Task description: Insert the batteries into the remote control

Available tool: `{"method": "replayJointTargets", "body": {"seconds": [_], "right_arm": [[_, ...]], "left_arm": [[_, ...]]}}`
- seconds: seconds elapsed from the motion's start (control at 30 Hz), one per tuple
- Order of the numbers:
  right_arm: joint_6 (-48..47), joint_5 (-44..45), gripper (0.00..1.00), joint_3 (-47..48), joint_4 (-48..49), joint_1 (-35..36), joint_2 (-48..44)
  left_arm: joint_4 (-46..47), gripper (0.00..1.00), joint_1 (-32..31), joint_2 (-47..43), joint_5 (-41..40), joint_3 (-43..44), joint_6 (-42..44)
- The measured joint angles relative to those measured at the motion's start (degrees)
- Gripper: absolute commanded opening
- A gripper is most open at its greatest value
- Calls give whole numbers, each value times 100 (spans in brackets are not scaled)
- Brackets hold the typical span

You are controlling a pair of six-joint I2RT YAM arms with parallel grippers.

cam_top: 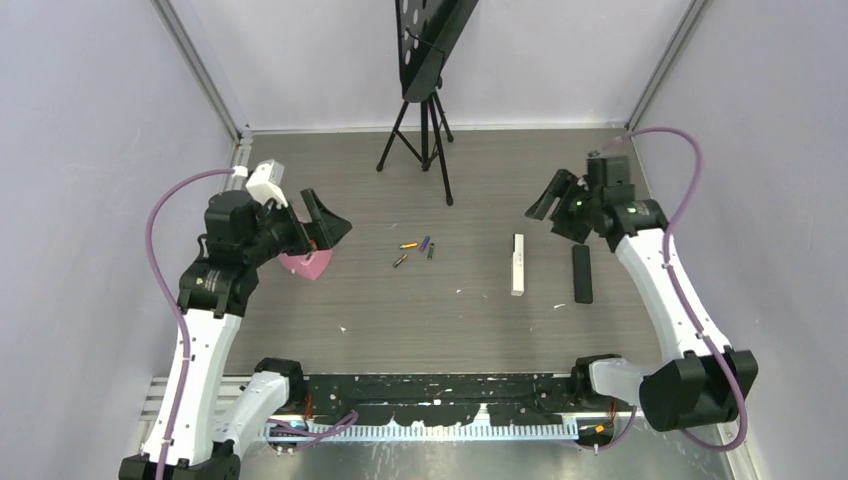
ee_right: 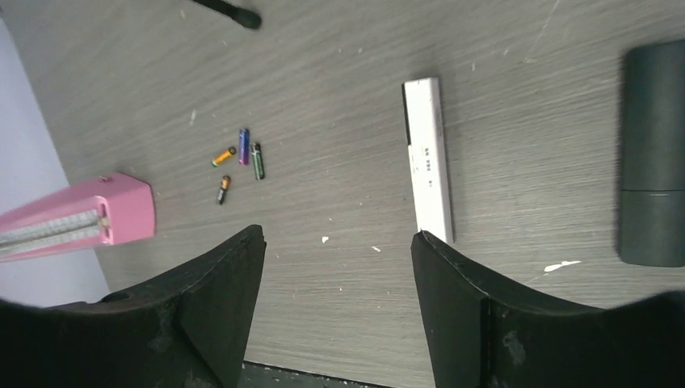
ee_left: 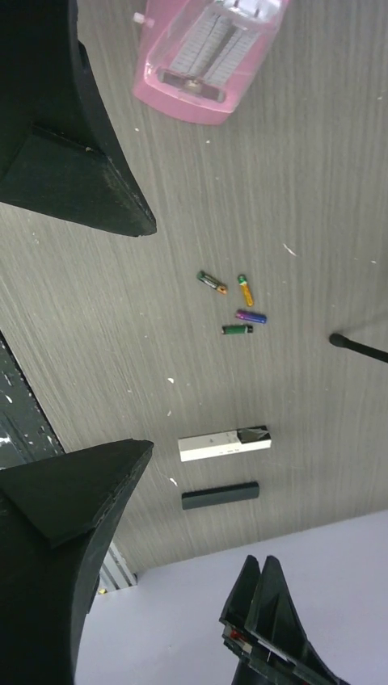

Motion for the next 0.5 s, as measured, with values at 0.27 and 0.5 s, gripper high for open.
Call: {"method": "replayJointTargets", "body": {"seconds": [0.27,0.5], "right_arm": [[535,960,75,-205,315,1196,629],[612,2192,75,-11,4,1923,1128]], "left_arm": [[223,100,-31,-85,7,-702,0],[229,100,-68,-136,-131,-763,96]]}}
